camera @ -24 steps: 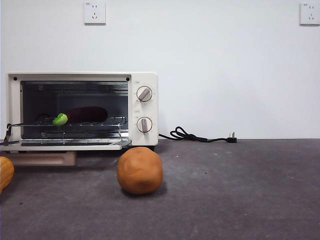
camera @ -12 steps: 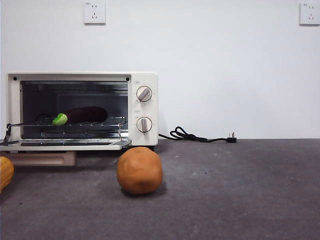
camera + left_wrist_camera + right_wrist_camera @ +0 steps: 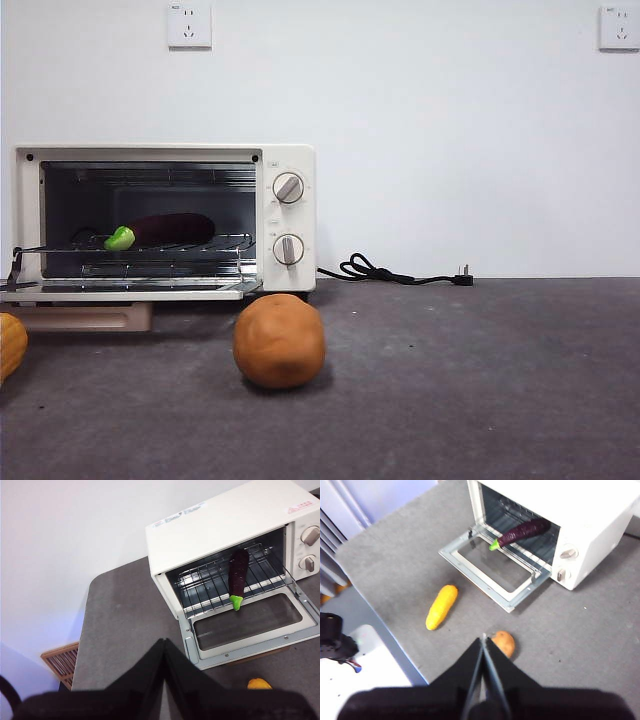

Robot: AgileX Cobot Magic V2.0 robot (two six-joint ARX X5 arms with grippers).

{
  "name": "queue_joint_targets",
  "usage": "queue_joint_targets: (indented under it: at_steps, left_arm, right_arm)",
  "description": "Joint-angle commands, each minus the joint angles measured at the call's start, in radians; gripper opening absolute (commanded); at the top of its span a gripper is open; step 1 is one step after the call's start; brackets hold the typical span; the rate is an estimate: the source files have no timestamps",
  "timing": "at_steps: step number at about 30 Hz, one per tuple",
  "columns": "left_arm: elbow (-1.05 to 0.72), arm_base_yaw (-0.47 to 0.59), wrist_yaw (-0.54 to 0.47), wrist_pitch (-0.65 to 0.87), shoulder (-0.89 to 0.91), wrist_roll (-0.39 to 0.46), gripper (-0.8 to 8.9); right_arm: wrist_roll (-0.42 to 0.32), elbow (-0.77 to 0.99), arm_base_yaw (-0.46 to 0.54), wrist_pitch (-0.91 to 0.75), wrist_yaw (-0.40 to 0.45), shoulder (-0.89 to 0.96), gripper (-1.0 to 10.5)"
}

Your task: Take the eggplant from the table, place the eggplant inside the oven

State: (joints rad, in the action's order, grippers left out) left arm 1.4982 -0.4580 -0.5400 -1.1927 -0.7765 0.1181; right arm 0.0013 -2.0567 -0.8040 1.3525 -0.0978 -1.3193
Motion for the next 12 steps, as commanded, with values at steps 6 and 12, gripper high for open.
queue_joint_targets:
  at_steps: [6, 12]
  left_arm:
    - [-0.026, 0.046, 0.099, 0.006, 0.001, -0.049, -0.08]
    - [-0.037, 0.100, 0.157, 0.018, -0.002, -0.045, -0.09]
  right_arm:
    - [-0.006, 0.000, -0.003, 0.023, -0.010, 0.108, -0.1]
    - [-0.004, 0.001, -0.003, 0.023, -0.010, 0.203, -0.1]
